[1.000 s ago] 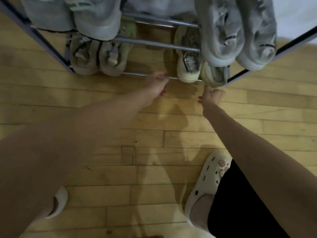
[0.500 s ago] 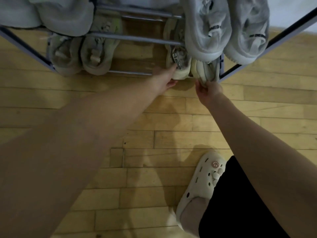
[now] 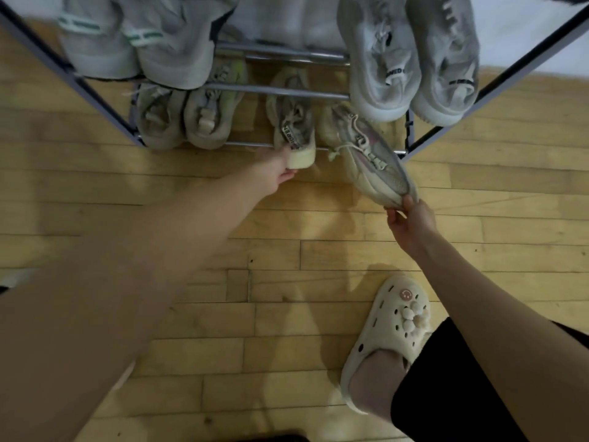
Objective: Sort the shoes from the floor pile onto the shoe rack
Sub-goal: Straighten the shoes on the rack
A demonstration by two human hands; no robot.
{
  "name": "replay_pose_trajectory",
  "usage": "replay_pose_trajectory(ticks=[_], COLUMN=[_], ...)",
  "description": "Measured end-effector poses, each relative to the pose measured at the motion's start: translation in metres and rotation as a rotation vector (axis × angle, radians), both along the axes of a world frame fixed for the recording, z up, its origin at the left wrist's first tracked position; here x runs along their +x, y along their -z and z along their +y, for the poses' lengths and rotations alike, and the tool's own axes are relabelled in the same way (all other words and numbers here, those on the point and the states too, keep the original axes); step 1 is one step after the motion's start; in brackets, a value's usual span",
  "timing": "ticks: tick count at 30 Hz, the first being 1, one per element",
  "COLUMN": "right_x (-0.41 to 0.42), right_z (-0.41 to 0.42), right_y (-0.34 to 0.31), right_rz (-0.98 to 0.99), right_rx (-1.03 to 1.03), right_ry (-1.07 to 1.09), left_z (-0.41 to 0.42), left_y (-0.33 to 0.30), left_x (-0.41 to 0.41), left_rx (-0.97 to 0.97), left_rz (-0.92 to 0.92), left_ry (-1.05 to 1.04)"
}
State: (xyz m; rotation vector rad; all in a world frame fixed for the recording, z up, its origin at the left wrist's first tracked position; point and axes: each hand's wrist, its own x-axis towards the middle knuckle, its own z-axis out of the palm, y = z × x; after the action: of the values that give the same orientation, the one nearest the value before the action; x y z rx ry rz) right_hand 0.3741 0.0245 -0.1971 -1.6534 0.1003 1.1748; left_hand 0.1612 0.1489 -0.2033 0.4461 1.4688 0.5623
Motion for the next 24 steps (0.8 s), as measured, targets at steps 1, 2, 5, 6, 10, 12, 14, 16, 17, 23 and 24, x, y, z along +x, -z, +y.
replay_pose_trajectory(ticks=[1, 2, 5, 6, 10, 12, 14, 16, 17, 23, 24], right_x=[0.0, 0.0, 0.004, 0.006, 0.018, 0.026, 0.033, 0.035, 0.034, 0.011, 0.005], right_z=[-0.005, -0.01, -0.021, -0.024, -0.039, -0.047, -0.054, -0.056, -0.057, -0.044, -0.041], right_y=[-0.003, -0.005, -0.017, -0.021, -0.032, -0.035, -0.04, -0.045, -0.047, -0.046, -0.046], right_rz=[-0.019, -0.034, -0.061, -0.07, -0.069, -0.032, -0.002, 0.013, 0.013, -0.07, -0.09], right_rx=[-0.01, -0.016, -0.006, 0.002, 0.034, 0.065, 0.084, 0.083, 0.075, 0.034, 0.031], right_ry=[-0.014, -0.023, -0.015, -0.01, -0.05, -0.124, -0.242, -0.38, -0.449, -0.583, -0.541], left_z=[-0.002, -0.004, -0.012, -0.016, -0.033, -0.037, -0.038, -0.042, -0.044, -0.058, -0.061], left_y=[-0.004, -0.008, -0.02, -0.022, -0.033, -0.041, -0.049, -0.054, -0.055, -0.065, -0.066], left_x=[-0.005, -0.01, -0.017, -0.018, -0.014, -0.013, -0.015, -0.023, -0.028, -0.058, -0.061], left_rx=[-0.001, -0.004, 0.0, 0.012, 0.132, 0.169, 0.155, 0.129, 0.115, -0.038, -0.059], left_rz=[0.015, 0.025, 0.089, 0.15, 0.305, 0.234, 0.145, 0.085, 0.059, 0.059, 0.053], left_ry=[0.036, 0.068, 0.178, 0.229, 0.366, 0.362, 0.344, 0.372, 0.391, 0.772, 0.791])
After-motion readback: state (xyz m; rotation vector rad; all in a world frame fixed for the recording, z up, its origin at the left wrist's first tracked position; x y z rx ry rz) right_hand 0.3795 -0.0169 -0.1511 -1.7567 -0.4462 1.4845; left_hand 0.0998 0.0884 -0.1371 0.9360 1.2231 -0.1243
